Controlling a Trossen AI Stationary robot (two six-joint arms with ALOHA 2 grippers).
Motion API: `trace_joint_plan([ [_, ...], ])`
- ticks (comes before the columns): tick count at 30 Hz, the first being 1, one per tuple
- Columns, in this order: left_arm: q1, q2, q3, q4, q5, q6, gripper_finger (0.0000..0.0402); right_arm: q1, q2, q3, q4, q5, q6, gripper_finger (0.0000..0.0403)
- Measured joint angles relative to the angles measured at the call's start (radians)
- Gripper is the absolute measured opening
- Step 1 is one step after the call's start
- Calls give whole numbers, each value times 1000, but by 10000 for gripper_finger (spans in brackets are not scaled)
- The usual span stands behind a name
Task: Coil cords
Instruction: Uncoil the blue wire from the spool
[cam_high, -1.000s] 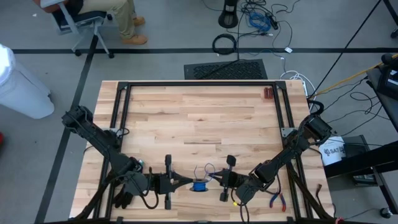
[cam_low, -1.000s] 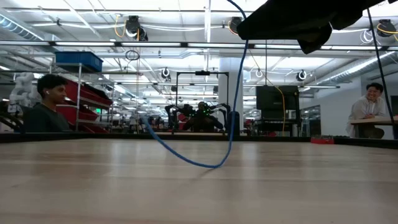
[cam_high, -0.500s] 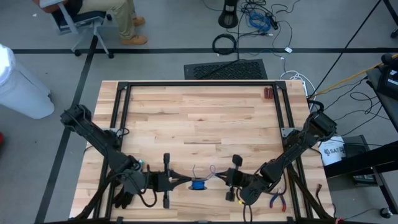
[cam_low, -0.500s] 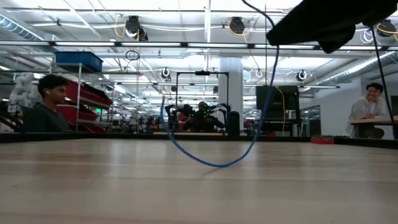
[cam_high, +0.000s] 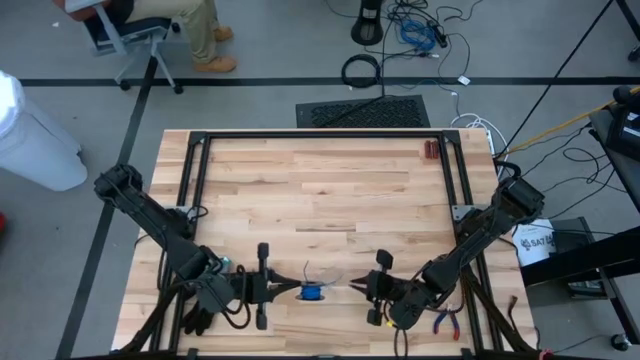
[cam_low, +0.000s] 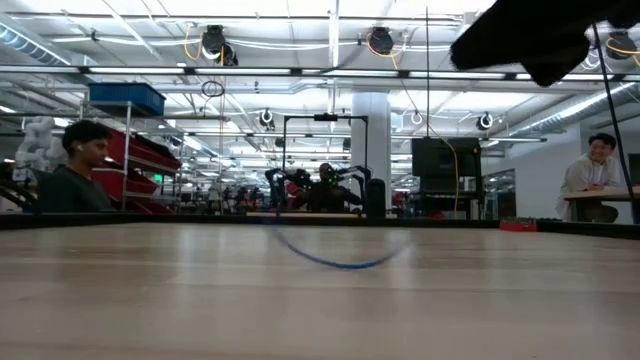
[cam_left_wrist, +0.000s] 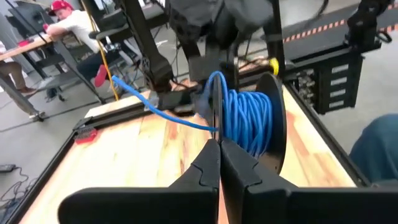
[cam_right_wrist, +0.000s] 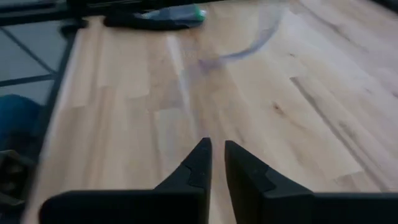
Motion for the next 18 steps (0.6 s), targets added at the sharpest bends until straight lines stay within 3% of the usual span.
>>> trace_joint_plan([
  [3,1,-6,0,-9,0,-12,2,14,-35,0,-3,0,-24,59],
  [8,6,-9,0,-22,9,-15,2,35,-59,0,80,193,-125,73],
  [18,8,-9,0,-27,19,-15,2,-7,50,0,564,112,-530,104],
])
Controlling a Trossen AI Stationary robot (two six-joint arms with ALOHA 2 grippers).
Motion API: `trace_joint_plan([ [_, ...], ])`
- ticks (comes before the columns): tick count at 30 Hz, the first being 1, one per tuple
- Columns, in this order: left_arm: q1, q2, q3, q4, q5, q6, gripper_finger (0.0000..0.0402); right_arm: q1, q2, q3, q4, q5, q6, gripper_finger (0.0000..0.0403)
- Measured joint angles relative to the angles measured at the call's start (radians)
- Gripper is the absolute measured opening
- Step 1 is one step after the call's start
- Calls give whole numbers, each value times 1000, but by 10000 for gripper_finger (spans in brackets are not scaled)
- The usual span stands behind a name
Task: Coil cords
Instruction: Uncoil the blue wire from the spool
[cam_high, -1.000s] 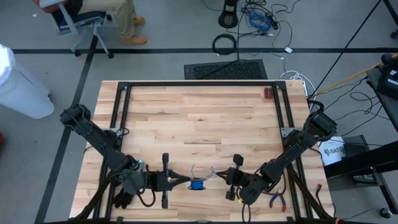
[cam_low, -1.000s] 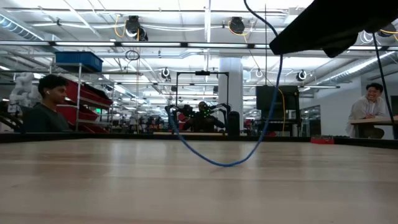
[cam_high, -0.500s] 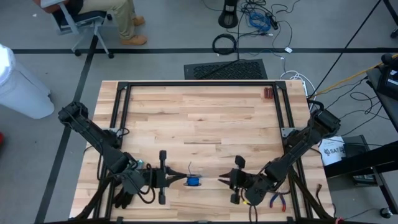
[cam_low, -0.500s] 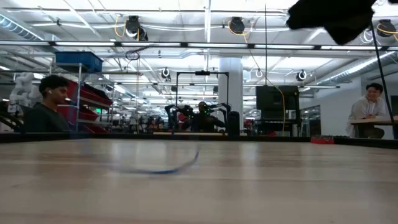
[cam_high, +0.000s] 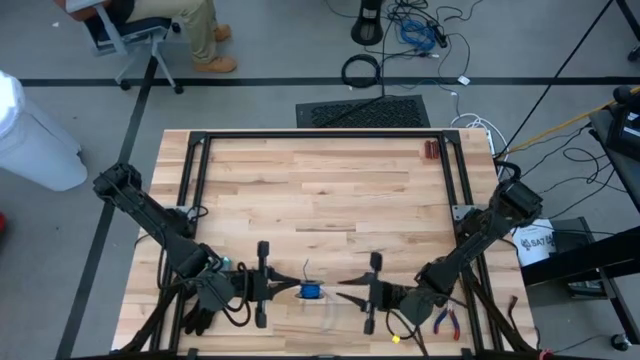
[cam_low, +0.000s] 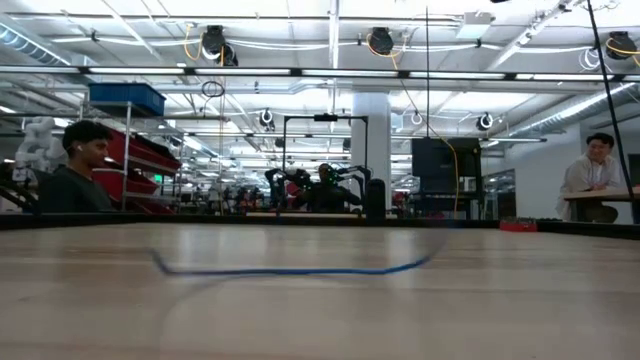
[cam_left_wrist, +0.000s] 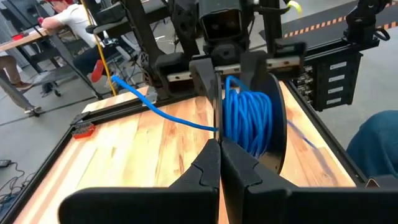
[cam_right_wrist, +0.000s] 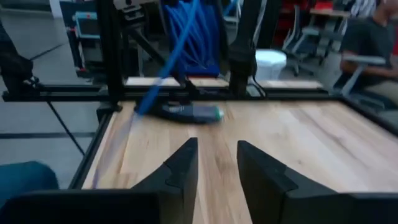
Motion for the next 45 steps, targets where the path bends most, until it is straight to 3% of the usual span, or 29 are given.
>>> trace_joint_plan([
  [14,0,0,0,3,0,-1,2,-49,67,0,223,-83,-101,132],
  [36,0,1,0,0,0,-25,2,-69,66,0,245,-73,-159,132],
  [45,0,1,0,0,3,-25,2,-82,66,0,245,-82,-156,90],
])
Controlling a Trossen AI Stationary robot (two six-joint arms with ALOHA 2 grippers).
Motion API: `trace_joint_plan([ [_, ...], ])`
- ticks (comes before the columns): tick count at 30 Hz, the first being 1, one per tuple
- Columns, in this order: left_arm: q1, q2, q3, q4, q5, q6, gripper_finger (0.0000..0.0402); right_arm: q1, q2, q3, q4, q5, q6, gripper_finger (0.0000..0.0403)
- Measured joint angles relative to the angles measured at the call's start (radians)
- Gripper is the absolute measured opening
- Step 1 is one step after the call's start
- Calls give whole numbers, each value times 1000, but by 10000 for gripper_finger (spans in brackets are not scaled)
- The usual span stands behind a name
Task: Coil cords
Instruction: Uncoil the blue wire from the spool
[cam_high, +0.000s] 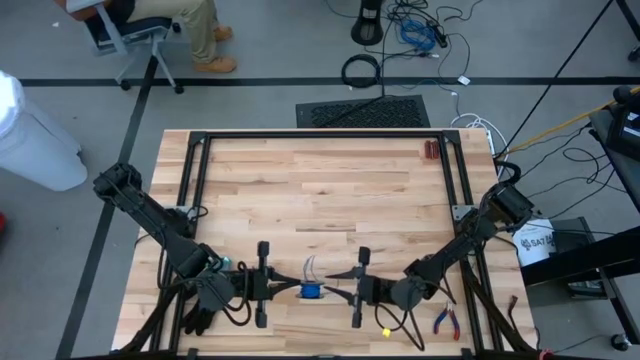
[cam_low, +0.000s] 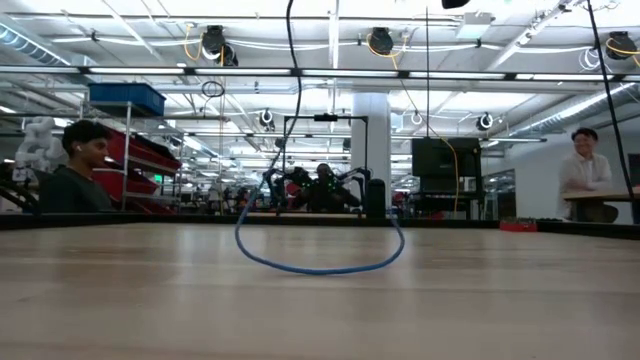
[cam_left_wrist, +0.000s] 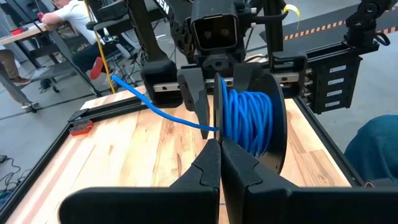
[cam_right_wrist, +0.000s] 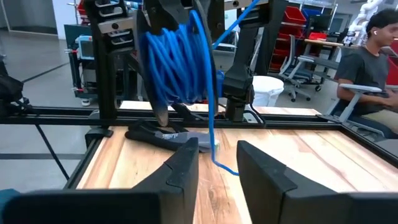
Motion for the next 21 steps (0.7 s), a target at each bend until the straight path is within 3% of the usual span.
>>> trace_joint_plan([
  [9,0,0,0,0,17,0,2,-33,0,0,-1,-103,18,79],
  [16,0,0,0,0,17,0,2,-37,0,0,-1,-104,24,91],
  [21,0,0,0,0,17,0,2,-39,0,0,-1,-104,27,57],
])
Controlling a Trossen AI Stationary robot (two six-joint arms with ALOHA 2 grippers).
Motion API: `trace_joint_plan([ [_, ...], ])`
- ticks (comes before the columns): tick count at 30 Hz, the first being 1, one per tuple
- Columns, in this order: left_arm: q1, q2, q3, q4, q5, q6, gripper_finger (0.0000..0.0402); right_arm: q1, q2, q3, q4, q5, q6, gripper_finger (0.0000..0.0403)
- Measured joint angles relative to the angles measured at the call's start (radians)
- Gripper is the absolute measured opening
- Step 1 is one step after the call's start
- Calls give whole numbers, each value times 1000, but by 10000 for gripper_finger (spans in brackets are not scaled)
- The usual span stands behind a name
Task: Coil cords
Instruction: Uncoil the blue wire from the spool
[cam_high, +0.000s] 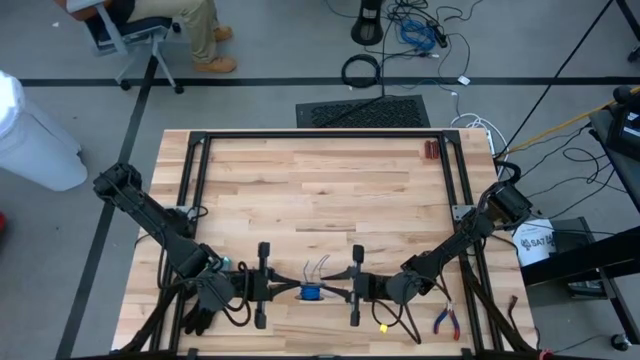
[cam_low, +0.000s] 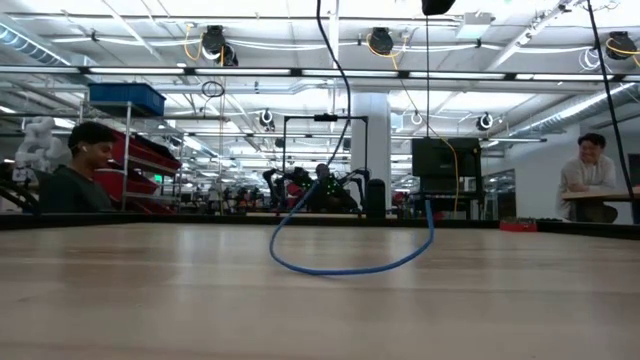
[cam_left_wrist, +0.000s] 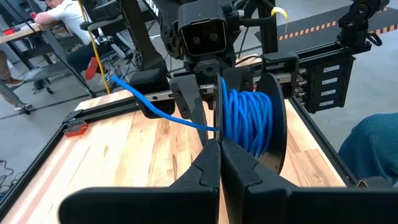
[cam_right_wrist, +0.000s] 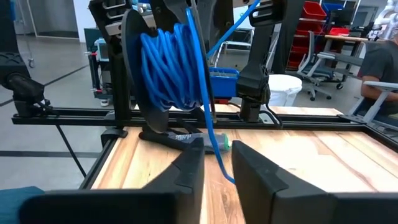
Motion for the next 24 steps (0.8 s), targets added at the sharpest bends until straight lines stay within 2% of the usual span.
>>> trace_joint_plan([
  [5,0,0,0,0,0,0,2,0,0,0,-5,0,1,6],
  [19,0,0,0,-3,0,0,2,31,0,0,-30,6,23,1],
  [24,0,0,0,-68,-1,0,2,59,-3,0,-4,34,26,1],
])
